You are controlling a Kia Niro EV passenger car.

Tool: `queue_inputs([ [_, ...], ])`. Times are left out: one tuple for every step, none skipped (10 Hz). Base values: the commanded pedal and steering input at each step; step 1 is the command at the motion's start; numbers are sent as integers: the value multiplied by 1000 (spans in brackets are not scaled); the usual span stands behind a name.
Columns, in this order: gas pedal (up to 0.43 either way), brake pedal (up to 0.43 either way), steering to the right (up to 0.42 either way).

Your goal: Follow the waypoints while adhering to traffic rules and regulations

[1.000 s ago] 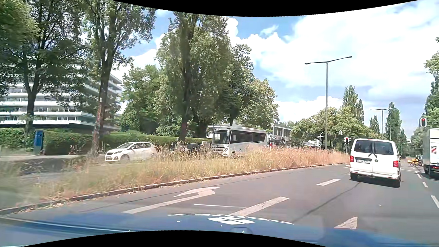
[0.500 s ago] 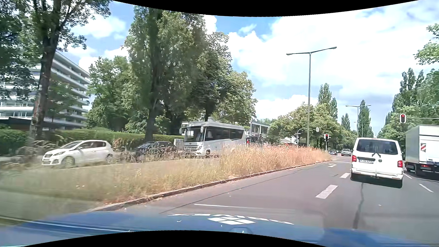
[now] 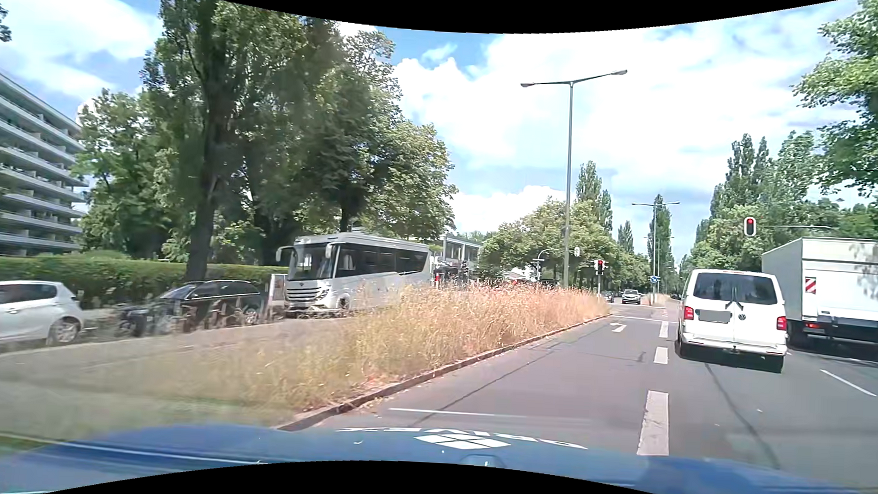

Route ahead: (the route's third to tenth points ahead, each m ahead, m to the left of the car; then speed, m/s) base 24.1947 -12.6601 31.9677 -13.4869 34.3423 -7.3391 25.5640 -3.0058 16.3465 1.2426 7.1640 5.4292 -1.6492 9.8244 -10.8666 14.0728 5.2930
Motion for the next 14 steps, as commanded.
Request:
queue_inputs([
  [0,0,222],
  [0,0,225],
  [0,0,225],
  [0,0,223],
  [0,0,221],
  [0,0,213],
  [0,0,205],
  [0,0,200],
  [0,0,194],
  [0,0,185],
  [0,0,175],
  [0,0,165],
  [67,0,155],
  [110,0,142],
])
